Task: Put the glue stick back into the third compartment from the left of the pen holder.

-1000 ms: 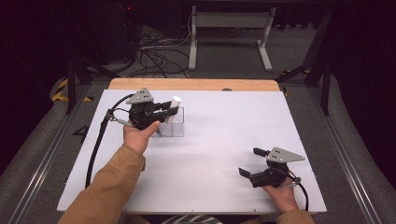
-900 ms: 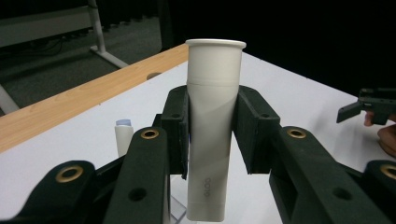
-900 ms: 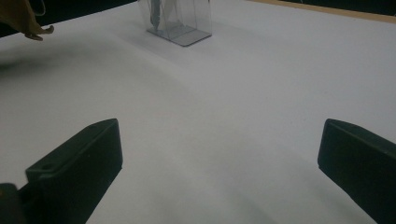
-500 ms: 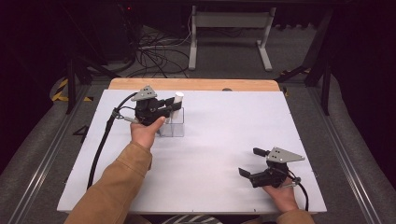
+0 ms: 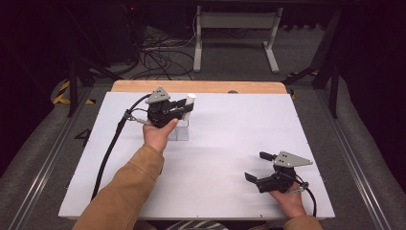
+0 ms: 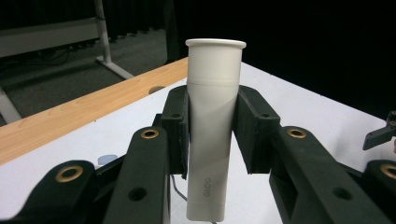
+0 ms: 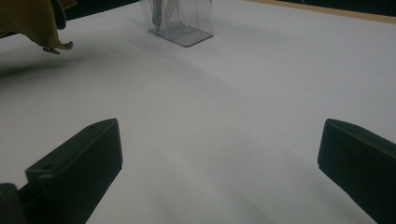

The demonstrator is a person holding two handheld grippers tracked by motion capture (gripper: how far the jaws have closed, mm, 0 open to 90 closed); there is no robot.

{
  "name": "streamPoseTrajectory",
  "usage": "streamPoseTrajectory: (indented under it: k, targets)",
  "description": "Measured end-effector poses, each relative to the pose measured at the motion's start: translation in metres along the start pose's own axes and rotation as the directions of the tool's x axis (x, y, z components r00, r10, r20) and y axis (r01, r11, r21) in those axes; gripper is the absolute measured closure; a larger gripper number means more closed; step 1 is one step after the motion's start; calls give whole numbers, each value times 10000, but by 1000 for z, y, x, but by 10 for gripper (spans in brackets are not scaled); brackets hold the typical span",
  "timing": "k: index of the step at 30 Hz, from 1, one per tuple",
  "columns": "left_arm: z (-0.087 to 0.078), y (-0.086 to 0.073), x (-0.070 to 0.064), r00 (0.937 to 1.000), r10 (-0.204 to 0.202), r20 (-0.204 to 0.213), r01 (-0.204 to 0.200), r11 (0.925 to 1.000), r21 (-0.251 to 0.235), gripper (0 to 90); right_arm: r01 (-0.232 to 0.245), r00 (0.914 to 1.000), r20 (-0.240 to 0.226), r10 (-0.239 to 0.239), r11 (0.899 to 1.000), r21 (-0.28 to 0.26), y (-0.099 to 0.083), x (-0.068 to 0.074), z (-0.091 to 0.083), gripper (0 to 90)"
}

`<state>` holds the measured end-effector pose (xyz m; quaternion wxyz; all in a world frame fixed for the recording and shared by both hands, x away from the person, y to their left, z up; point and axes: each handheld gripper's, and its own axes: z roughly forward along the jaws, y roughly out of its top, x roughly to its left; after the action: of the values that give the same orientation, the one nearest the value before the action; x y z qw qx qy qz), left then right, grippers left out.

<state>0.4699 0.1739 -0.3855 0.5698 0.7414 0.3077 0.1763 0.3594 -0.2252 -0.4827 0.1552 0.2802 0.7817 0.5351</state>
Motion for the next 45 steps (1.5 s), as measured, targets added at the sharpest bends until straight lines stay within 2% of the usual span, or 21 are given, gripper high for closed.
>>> streamPoseTrajectory:
  k: [4,5,12,21,23,26,29,31,35,39,45]
  targets:
    - [-2,-1,0,10000,42,-76,-42,10000,69,678,3,10000,-6,-3,10000,-3,0,0,0,5]
    - [-3,-1,1,9997,216,-143,-215,9998,29,677,0,10000,-2,0,10000,-5,0,0,0,5]
    - [-5,-8,4,9988,291,-404,-296,9995,-116,677,-7,10000,1,7,10000,-2,0,0,0,5]
    - [-4,-18,7,9993,263,-256,-266,9996,-123,676,-3,10000,-11,3,10000,-4,0,0,0,5]
    - [-3,-20,7,9996,122,-239,-126,9998,-132,676,-2,10000,-17,2,10000,-6,0,0,0,5]
    - [-2,-23,10,9994,220,-262,-223,9997,-112,676,2,10000,-21,-2,10000,-5,0,0,0,5]
    - [0,-25,10,9998,-55,-186,53,9999,-97,675,5,10000,-27,-5,10000,-3,0,0,0,5]
    - [1,-25,11,9998,46,-196,-47,10000,-56,675,7,10000,-25,-7,10000,-3,0,0,0,5]
    - [3,-27,11,9999,-74,-138,74,10000,-39,675,7,10000,-37,-7,10000,-1,0,0,0,5]
    - [4,-28,11,9999,60,-154,-59,10000,31,675,18,10000,-43,-18,10000,5,0,0,0,5]
    - [6,-31,12,9999,-49,-160,52,9999,155,674,55,10000,-68,-55,10000,-10,0,0,0,5]
